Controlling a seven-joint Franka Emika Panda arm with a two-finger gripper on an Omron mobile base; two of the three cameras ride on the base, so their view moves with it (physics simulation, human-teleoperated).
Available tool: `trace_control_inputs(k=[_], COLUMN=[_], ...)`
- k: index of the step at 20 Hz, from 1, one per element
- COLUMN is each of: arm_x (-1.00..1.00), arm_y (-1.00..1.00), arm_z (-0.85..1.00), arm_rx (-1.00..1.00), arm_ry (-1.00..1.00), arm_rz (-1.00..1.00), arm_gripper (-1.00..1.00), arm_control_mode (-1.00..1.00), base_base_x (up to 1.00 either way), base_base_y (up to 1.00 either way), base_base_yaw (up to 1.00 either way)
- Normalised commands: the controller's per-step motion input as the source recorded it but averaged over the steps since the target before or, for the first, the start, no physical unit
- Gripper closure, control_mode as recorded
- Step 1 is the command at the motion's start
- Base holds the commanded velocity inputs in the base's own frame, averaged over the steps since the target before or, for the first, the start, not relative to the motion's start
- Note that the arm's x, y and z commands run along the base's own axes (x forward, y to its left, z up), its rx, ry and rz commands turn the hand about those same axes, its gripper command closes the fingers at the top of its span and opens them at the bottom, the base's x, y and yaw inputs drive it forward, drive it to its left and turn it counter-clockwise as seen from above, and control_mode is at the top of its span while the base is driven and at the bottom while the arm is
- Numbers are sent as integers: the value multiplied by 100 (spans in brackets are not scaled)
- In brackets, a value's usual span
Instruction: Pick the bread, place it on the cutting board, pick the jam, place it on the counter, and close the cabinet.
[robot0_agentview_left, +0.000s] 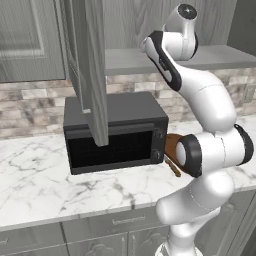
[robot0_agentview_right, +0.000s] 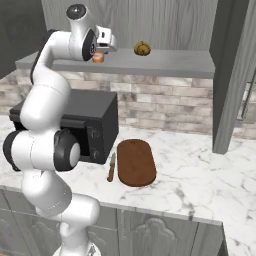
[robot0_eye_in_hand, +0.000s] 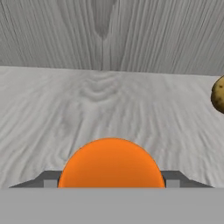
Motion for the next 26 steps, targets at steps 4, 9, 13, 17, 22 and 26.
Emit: trace_control_inputs(k=[4,9,13,17,22,26], arm_x=[-23,-40,-49,-61,-62,-61], arm_y=[0,-2,-12,-24,-44,-47], arm_z=[0,0,0,0,0,-4], arm_rx=[0,0,0,0,0,0], arm_ry=[0,0,0,0,0,0], arm_rz=[2,1,2,4,7,7], arm_gripper=[100,100,100,100,100,100], arm_control_mode=[-100,-100,-100,-100,-100,-100], base_base_x=[0,0,0,0,0,0], base_base_y=[0,0,0,0,0,0], base_base_yaw=[0,0,0,0,0,0])
